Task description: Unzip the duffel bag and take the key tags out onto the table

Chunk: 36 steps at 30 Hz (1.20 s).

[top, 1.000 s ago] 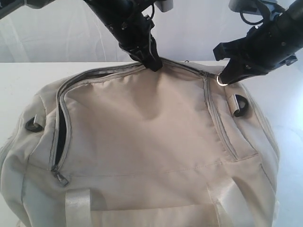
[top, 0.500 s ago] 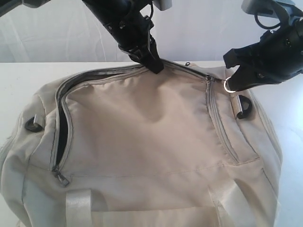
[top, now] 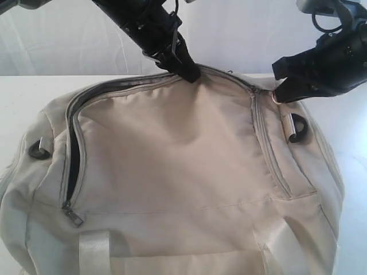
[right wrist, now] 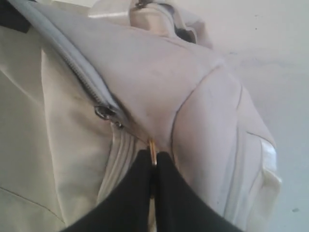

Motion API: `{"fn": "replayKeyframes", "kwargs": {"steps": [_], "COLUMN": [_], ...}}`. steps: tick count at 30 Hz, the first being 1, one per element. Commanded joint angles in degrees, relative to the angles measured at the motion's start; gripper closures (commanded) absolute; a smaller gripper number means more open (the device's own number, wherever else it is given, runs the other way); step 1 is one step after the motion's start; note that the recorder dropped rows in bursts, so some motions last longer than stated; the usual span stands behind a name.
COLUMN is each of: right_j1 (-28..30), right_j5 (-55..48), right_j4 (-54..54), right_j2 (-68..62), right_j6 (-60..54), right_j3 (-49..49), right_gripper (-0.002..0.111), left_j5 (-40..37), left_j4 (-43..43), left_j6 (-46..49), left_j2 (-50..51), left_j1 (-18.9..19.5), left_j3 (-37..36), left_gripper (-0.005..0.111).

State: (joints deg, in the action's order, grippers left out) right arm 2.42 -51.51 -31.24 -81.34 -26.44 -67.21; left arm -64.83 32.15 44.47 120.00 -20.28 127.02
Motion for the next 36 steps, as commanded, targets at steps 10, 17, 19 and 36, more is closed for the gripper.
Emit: {"fn": "replayKeyframes", "kwargs": {"steps": [10, 17, 19, 36], "right_j1": [0.9, 0.9, 0.9, 0.9], "right_j5": [-2.0, -10.4, -11.5, -10.1], "right_j4": [-14.1, -8.9, -8.1, -6.1], "right_j2": [-9.1, -8.4, -7.6, -0.1], "right_j6": [-11.0, -9.9, -9.4, -8.9], "right_j3": [-3.5, -3.5, -3.5, 4.7], "right_gripper": [0.108, 0.108, 0.108, 0.108], "left_j5": [-5.1, -2.2, -0.3, 5.2], "left_j4": [6.8, 7.2, 7.7, 9.7], "left_j6": [1.6, -1.6, -2.9, -3.6], "left_j2": [-1.6, -0.1, 0.4, 1.6], "left_j1": [0.7, 0.7, 0.7, 0.9], "left_j3": [0.3, 0.3, 0.3, 0.3], "left_gripper": [0.107, 0.107, 0.107, 0.107]}}
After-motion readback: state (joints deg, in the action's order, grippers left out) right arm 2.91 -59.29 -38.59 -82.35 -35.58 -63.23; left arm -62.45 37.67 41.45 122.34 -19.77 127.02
